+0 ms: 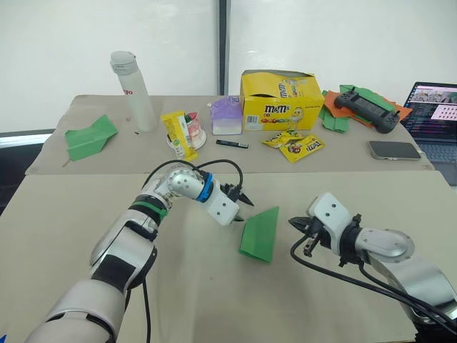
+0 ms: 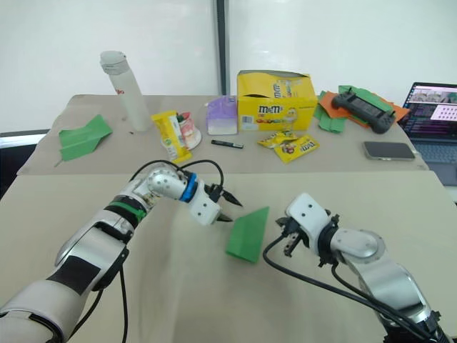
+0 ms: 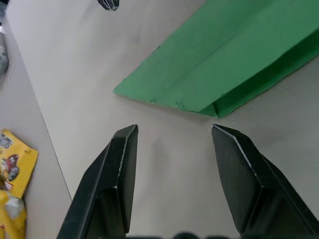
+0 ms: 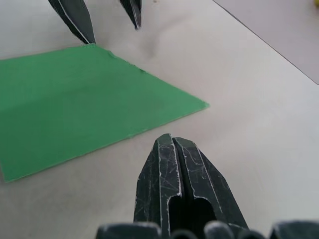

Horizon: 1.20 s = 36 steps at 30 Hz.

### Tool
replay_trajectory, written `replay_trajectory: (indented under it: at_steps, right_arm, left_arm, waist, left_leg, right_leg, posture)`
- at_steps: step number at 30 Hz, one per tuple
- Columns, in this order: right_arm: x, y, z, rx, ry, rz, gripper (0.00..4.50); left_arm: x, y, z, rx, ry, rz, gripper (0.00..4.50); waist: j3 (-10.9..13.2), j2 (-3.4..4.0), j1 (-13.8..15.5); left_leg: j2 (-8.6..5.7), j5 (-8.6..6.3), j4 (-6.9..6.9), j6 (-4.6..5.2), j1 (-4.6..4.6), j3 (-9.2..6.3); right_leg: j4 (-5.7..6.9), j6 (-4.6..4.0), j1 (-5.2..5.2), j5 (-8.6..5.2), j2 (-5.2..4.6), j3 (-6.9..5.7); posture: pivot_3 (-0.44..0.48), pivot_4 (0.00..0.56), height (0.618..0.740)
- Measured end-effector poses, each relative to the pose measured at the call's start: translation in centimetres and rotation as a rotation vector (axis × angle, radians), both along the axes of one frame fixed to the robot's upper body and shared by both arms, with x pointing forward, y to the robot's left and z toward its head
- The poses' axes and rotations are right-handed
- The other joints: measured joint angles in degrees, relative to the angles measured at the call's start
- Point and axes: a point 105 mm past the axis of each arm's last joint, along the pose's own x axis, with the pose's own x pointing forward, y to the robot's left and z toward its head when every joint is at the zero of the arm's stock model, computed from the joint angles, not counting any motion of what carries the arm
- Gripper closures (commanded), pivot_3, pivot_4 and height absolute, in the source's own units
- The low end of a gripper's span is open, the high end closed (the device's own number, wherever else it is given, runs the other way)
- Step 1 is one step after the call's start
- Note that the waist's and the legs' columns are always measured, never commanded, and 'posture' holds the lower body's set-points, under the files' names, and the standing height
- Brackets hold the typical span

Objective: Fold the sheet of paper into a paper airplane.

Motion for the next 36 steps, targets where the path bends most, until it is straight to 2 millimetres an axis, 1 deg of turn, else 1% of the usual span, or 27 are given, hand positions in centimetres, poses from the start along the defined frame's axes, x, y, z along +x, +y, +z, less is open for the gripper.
replay_trajectory:
  at_steps: [3,5,6,8,11,12,15,18,20,22,23,25,26,28,29,31,33,35,36]
  right_arm:
    - [0.3,-0.4,0.1,0.001,-0.013,-0.036,4.5]
    - [0.3,-0.7,0.2,-0.003,-0.015,-0.051,4.5]
    - [0.3,-0.8,0.1,-0.006,-0.015,-0.056,4.5]
    - [0.3,-0.9,0.1,-0.009,-0.015,-0.062,4.5]
    - [0.5,-1.1,0.2,-0.015,-0.018,-0.072,4.5]
    - [0.6,-1.1,0.2,-0.016,-0.02,-0.072,4.5]
    - [1.0,-0.9,0.5,-0.016,-0.03,-0.067,4.5]
    - [1.5,-0.8,0.9,-0.01,-0.04,-0.062,4.5]
    - [2.0,0.0,1.3,0.012,-0.054,-0.034,4.5]
    - [2.4,1.4,2.1,0.041,-0.085,0.019,4.5]
    - [2.5,2.0,2.6,0.051,-0.103,0.047,4.5]
    - [3.1,3.5,3.6,0.081,-0.132,0.104,4.5]
    - [3.4,4.1,4.2,0.092,-0.149,0.131,4.5]
    - [4.0,4.6,4.6,0.101,-0.154,0.159,4.5]
    - [4.1,4.7,4.6,0.103,-0.153,0.167,4.5]
    - [4.5,5.5,4.7,0.115,-0.15,0.199,4.5]
    - [4.6,6.2,4.8,0.119,-0.146,0.238,4.5]
    - [4.8,6.6,4.9,0.122,-0.149,0.262,4.5]
    - [4.8,6.7,4.8,0.121,-0.147,0.267,4.5]
  left_arm:
    - [-0.3,-1.1,0.3,-0.029,-0.035,-0.045,2.01]
    - [-0.4,-1.3,0.4,-0.032,-0.055,-0.064,2.01]
    - [-0.5,-1.3,0.4,-0.034,-0.063,-0.075,2.56]
    - [-0.8,-1.4,0.1,-0.027,-0.074,-0.092,3.14]
    - [-1.2,-1.4,0.0,-0.025,-0.082,-0.124,4.23]
    - [-1.2,-1.3,-0.1,-0.016,-0.08,-0.129,4.46]
    - [-1.2,-0.4,-0.7,0.034,-0.07,-0.124,4.46]
    - [-0.9,0.5,-0.9,0.047,-0.05,-0.077,4.46]
    - [-0.5,1.0,-0.6,0.02,-0.035,-0.019,4.46]
    - [-0.1,1.7,0.0,-0.001,-0.022,0.053,4.46]
    - [0.2,2.3,0.4,-0.003,-0.016,0.096,4.46]
    - [0.3,4.2,0.9,-0.014,0.032,0.245,4.46]
    - [0.0,5.5,0.8,-0.015,0.087,0.352,4.46]
    - [-1.0,7.3,0.3,0.001,0.192,0.524,4.46]
    - [-1.5,7.6,0.3,0.0,0.234,0.577,4.46]
    - [-3.1,7.6,0.7,-0.049,0.354,0.693,4.46]
    - [-4.7,6.9,1.2,-0.073,0.459,0.755,4.46]
    - [-5.8,6.6,1.7,-0.086,0.548,0.831,4.46]
    - [-6.0,6.7,1.7,-0.09,0.574,0.857,4.46]
  waist:
    - [0.01,-0.02,0.06]
    - [0.01,-0.02,0.0]
    - [0.01,-0.02,-0.04]
    - [0.01,-0.02,-0.06]
    - [0.02,-0.02,-0.04]
    - [0.02,-0.02,-0.05]
    - [0.02,-0.01,-0.33]
    - [0.02,-0.01,-0.69]
    - [0.04,0.01,-1.04]
    - [0.05,0.03,-1.5]
    - [0.06,0.05,-1.73]
    - [0.09,0.1,-2.62]
    - [0.14,0.2,-3.21]
    - [0.2,0.28,-3.16]
    - [0.23,0.33,-2.98]
    - [0.34,0.42,-2.52]
    - [0.38,0.44,-2.13]
    - [0.44,0.46,-2.0]
    - [0.45,0.46,-1.96]
  left_leg:
    - [-0.03,-0.01,0.22,0.01,-0.13,0.0]
    - [-0.04,-0.01,0.27,0.02,-0.13,0.01]
    - [-0.04,-0.01,0.3,0.02,-0.12,0.01]
    - [-0.04,-0.02,0.36,0.03,-0.13,0.01]
    - [-0.06,-0.06,0.56,0.1,-0.15,0.0]
    - [-0.07,-0.06,0.6,0.1,-0.15,0.01]
    - [-0.07,-0.06,0.62,0.1,-0.14,0.01]
    - [-0.05,-0.06,0.62,0.1,-0.14,-0.04]
    - [-0.05,-0.06,0.62,0.1,-0.15,-0.12]
    - [-0.02,-0.07,0.62,0.11,-0.14,-0.19]
    - [0.01,-0.07,0.61,0.12,-0.13,-0.22]
    - [0.14,-0.09,0.6,0.15,-0.08,-0.25]
    - [0.2,-0.1,0.58,0.16,-0.06,-0.25]
    - [0.21,-0.11,0.59,0.17,-0.08,-0.25]
    - [0.18,-0.1,0.6,0.17,-0.12,-0.28]
    - [0.16,-0.1,0.63,0.17,-0.17,-0.27]
    - [0.15,-0.1,0.64,0.17,-0.15,-0.25]
    - [0.16,-0.09,0.65,0.15,-0.08,-0.23]
    - [0.17,-0.09,0.65,0.15,-0.02,-0.22]
  right_leg:
    - [0.09,0.02,-0.05,0.02,0.0,-0.05]
    - [0.14,0.03,-0.03,0.02,0.0,-0.04]
    - [0.18,0.03,-0.03,0.02,0.0,-0.04]
    - [0.28,0.05,-0.04,0.01,0.01,-0.04]
    - [0.48,0.07,-0.05,-0.01,0.0,-0.04]
    - [0.51,0.07,-0.05,-0.01,-0.01,-0.04]
    - [0.55,0.07,-0.05,-0.01,0.0,-0.03]
    - [0.57,0.07,-0.06,-0.01,0.02,-0.05]
    - [0.6,0.07,-0.1,-0.01,0.0,-0.02]
    - [0.61,0.07,-0.12,-0.01,0.02,0.01]
    - [0.64,0.07,-0.13,-0.01,0.03,0.03]
    - [0.67,0.06,-0.13,-0.01,0.07,0.07]
    - [0.74,0.05,-0.15,-0.03,0.06,0.1]
    - [0.79,0.06,-0.26,-0.05,0.07,0.08]
    - [0.82,0.06,-0.28,-0.05,0.06,0.06]
    - [0.82,0.06,-0.3,-0.05,0.02,0.06]
    - [0.8,0.06,-0.26,-0.05,0.02,0.06]
    - [0.84,0.05,-0.21,-0.05,0.04,0.05]
    - [0.85,0.05,-0.17,-0.05,0.06,0.05]
  posture:
    - [0.0,0.15,0.74]
    - [0.0,0.15,0.74]
    - [0.0,0.15,0.74]
    - [0.0,0.15,0.74]
    - [0.0,0.15,0.74]
    - [0.0,0.15,0.74]
    - [0.0,0.15,0.74]
    - [0.0,0.15,0.74]
    - [0.0,0.15,0.74]
    - [0.0,0.15,0.74]
    - [0.0,0.15,0.74]
    - [0.0,0.15,0.74]
    - [0.0,0.15,0.74]
    - [0.0,0.15,0.74]
    - [0.0,0.15,0.74]
    - [0.0,0.15,0.74]
    - [0.0,0.15,0.74]
    - [0.0,0.15,0.74]
    - [0.0,0.15,0.74]
